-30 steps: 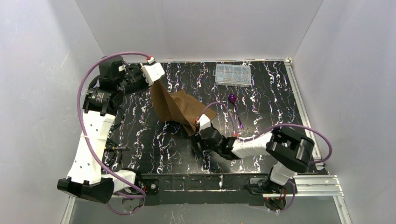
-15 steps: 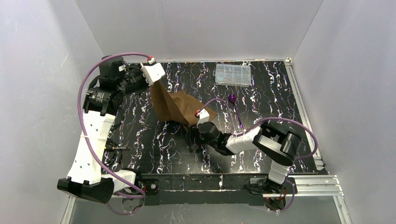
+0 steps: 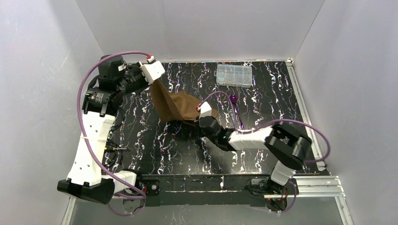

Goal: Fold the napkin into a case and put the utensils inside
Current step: Flatten out the crumpled napkin at the center of the board.

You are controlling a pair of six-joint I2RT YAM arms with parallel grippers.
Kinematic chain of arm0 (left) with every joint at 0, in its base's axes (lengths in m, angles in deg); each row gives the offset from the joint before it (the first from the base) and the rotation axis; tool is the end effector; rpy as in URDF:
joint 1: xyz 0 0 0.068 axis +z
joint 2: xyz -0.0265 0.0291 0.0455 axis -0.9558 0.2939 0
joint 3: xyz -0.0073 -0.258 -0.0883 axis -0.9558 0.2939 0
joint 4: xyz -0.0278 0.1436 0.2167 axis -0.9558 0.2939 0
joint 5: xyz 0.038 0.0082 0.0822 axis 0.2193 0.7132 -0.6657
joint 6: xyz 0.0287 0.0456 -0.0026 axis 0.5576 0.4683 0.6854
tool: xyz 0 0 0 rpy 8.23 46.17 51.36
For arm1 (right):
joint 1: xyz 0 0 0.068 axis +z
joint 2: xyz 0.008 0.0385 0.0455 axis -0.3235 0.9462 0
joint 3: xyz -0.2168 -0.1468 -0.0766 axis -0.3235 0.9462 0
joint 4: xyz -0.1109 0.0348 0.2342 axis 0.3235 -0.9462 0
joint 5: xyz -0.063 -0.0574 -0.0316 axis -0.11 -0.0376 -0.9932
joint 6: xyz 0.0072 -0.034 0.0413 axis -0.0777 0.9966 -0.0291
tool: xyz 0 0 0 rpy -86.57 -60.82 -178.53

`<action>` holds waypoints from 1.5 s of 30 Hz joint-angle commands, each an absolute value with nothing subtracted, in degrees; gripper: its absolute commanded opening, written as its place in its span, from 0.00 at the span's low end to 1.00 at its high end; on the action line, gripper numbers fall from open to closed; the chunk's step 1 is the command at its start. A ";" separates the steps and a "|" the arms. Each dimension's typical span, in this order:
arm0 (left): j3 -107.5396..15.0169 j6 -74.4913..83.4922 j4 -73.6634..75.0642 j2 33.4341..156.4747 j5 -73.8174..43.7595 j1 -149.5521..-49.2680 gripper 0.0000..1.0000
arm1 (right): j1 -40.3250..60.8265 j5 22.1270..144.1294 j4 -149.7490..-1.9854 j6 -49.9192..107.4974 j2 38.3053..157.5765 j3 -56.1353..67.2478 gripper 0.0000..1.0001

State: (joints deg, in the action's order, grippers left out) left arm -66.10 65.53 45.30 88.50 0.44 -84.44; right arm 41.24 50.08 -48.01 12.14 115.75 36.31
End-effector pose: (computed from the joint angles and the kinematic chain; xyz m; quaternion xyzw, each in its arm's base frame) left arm 0.2202 -0.0596 0.4755 0.5077 0.6282 0.0249 0.5891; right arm 0.1867 0.2942 0.1635 -0.1517 0.8248 0.2012 0.5062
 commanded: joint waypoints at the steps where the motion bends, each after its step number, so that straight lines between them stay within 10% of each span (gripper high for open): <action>1: -69.97 61.39 44.61 88.34 -2.31 -84.51 0.00 | 41.33 48.98 -57.63 22.84 102.71 32.86 0.01; 15: -83.50 49.68 37.69 83.44 -8.61 -84.48 0.00 | 41.37 63.91 -120.65 37.55 84.03 -0.80 0.01; 45: -89.06 53.24 58.70 71.43 -2.50 -84.51 0.00 | 41.39 88.60 -133.54 32.62 82.44 -27.97 0.01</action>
State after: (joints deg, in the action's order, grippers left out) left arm -86.86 54.80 54.33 74.14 -4.33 -84.44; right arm 41.24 86.73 -132.64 32.69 82.44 -26.38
